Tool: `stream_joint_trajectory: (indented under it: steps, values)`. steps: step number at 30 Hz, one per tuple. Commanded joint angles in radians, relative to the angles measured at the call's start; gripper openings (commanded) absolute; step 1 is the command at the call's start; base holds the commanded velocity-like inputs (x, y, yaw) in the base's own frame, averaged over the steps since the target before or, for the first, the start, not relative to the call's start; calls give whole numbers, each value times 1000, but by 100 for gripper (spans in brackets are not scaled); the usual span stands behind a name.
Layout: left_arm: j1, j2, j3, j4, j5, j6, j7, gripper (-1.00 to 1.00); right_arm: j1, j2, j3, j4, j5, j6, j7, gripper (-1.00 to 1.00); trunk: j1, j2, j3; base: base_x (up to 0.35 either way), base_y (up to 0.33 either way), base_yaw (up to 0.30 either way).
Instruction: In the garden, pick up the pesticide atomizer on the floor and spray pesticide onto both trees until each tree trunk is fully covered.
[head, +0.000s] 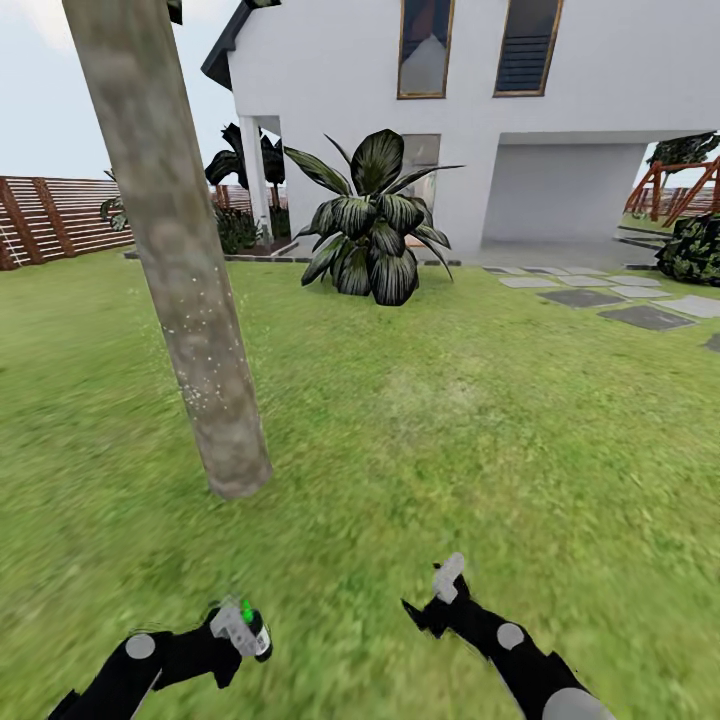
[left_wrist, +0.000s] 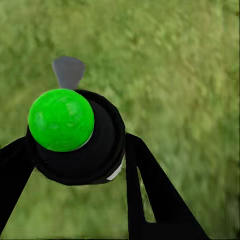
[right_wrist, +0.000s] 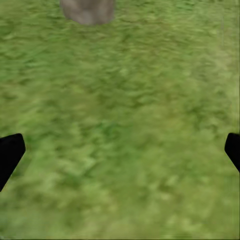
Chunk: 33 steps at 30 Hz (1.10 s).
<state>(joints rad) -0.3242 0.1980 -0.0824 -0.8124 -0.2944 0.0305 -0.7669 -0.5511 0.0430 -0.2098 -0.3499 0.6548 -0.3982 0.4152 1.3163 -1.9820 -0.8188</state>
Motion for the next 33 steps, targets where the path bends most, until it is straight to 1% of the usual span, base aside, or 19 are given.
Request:
stream_joint_trajectory:
  steps: [1,2,4,5,7,9,12,13,14,15,17,18,20,21,23,24,28,31,33]
  values:
    - [-1,1,2,24,-1,-5,-45,-100,-13,-2,4,-30,3,4,89,100,0,0,0,0,0,0]
    - [-2,1,1,43,-4,-7,-73,-100,-20,-5,4,-74,3,7,159,100,0,0,0,0,0,0]
    - [-2,1,1,58,-9,-5,-98,-100,-25,-7,5,-126,3,11,219,100,0,0,0,0,0,0]
    - [-2,1,1,60,-17,-2,-104,-100,-26,-7,5,-135,4,12,230,100,0,0,0,0,0,0]
    - [-15,1,1,63,-86,47,-126,-100,-27,-8,6,-147,5,13,244,100,0,0,0,0,0,0]
    - [-30,0,1,64,-128,67,-138,-100,-27,-8,8,-147,6,13,247,100,0,0,0,0,0,0]
    - [-37,-1,1,64,-140,74,-150,-100,-27,-7,17,-144,12,13,248,100,0,0,0,0,0,0]
    - [-38,-2,1,64,-145,75,-150,-100,-27,-6,28,-143,14,13,248,100,0,0,0,0,0,0]
    - [-43,-3,1,64,-155,76,-151,-100,-27,-5,54,-144,15,13,248,100,0,0,0,0,0,0]
    - [-52,-7,1,64,-168,86,-152,-100,-27,-4,98,-144,15,13,247,100,0,0,0,0,0,0]
    - [-58,-11,0,60,-183,113,-152,-100,-27,-3,158,-141,15,13,246,100,0,0,0,0,0,0]
    - [-60,-13,0,57,-189,121,-152,-100,-27,-3,176,-140,14,13,247,100,0,0,0,0,0,0]
    - [-62,-16,-1,52,-193,128,-152,-100,-27,-3,191,-138,14,13,253,100,0,0,0,0,0,0]
    - [-62,-16,-2,49,-194,130,-152,-100,-27,-3,193,-139,14,13,281,-100,0,0,0,0,0,0]
    - [-62,-16,-28,48,-196,133,-152,-100,-27,-3,193,-146,14,13,359,-100,0,0,0,0,0,0]
    - [-62,-16,-44,47,-196,139,-152,-100,-27,-2,193,-147,14,14,378,-100,0,0,0,0,0,0]
    - [-79,-22,-94,46,-210,151,-152,-100,-27,0,195,-146,20,14,404,-100,0,0,0,0,0,0]
    - [-85,-39,-105,47,-215,152,-152,-100,-27,1,196,-147,64,14,446,-100,0,0,0,0,0,0]
    - [-86,-48,-124,47,-216,152,-152,-100,-27,1,196,-149,91,13,491,-100,0,0,0,0,0,0]
